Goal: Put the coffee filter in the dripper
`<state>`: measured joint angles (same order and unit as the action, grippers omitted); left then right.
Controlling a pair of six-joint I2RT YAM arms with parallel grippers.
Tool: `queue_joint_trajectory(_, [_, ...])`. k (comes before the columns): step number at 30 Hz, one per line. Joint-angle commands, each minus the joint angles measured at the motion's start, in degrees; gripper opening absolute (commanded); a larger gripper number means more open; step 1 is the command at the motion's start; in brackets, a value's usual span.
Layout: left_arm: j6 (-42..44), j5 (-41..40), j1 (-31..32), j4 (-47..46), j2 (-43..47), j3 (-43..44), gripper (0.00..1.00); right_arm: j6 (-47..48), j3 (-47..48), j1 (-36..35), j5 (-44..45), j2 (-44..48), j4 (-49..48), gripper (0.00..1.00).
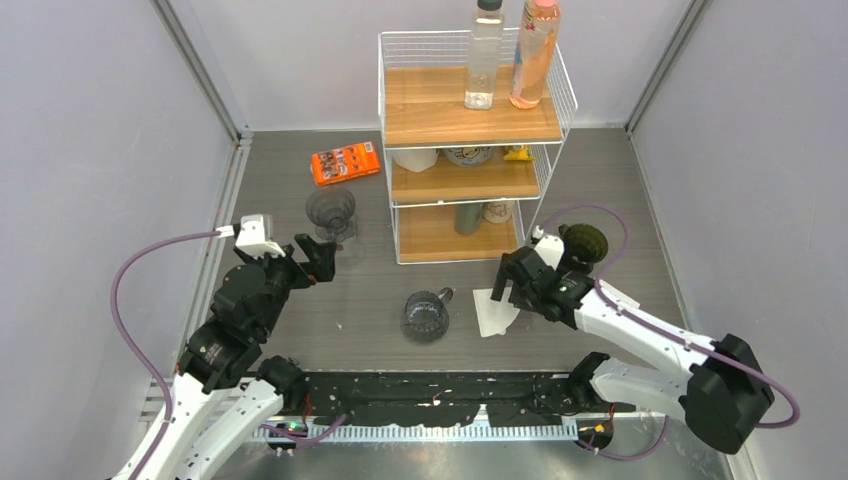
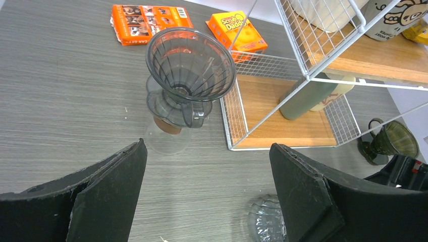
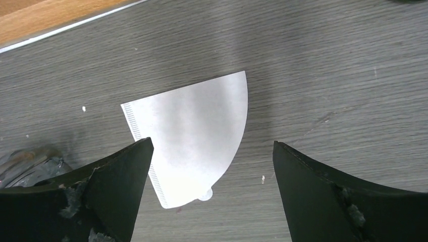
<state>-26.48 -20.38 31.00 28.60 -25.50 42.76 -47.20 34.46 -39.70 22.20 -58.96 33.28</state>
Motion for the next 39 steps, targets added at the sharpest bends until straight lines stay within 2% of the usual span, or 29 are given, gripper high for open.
queue_joint_trajectory(1, [0.9, -2.01, -0.24, -3.41, -0.32, 0.0, 1.0, -5.2, -0.19, -1.99, 5.14, -4.07, -3.82, 0.94])
queue_joint_trajectory(15, [1.24, -5.69, -0.24, -2.72, -0.16, 0.07, 1.0, -5.78, -0.75, -3.52, 5.59, -13.86, -7.62, 0.78])
queue_joint_trajectory(23, [0.94, -8.08, -0.24, -1.55, 1.07, 0.5, 1.0, -5.7, 0.53, -3.78, 5.73, -18.1, -6.54, 0.68])
queue_joint_trajectory(27, [0.45, -8.21, -0.27, -1.55, 1.58, 0.23, 1.0, -6.69, 0.02, -3.88, 5.5, -19.37, -6.24, 0.55])
queue_joint_trajectory(33, [0.07, -8.34, -0.24, -1.27, 1.68, 0.23, 1.0, -7.31, -0.4, -3.88, 5.9, -20.8, -6.1, 0.43])
queue_joint_trajectory(39, [-1.03, -6.82, -0.24, -0.7, 0.82, 1.09, 1.0, -4.03, 0.41, -4.02, 6.14, -16.6, -5.24, 0.33])
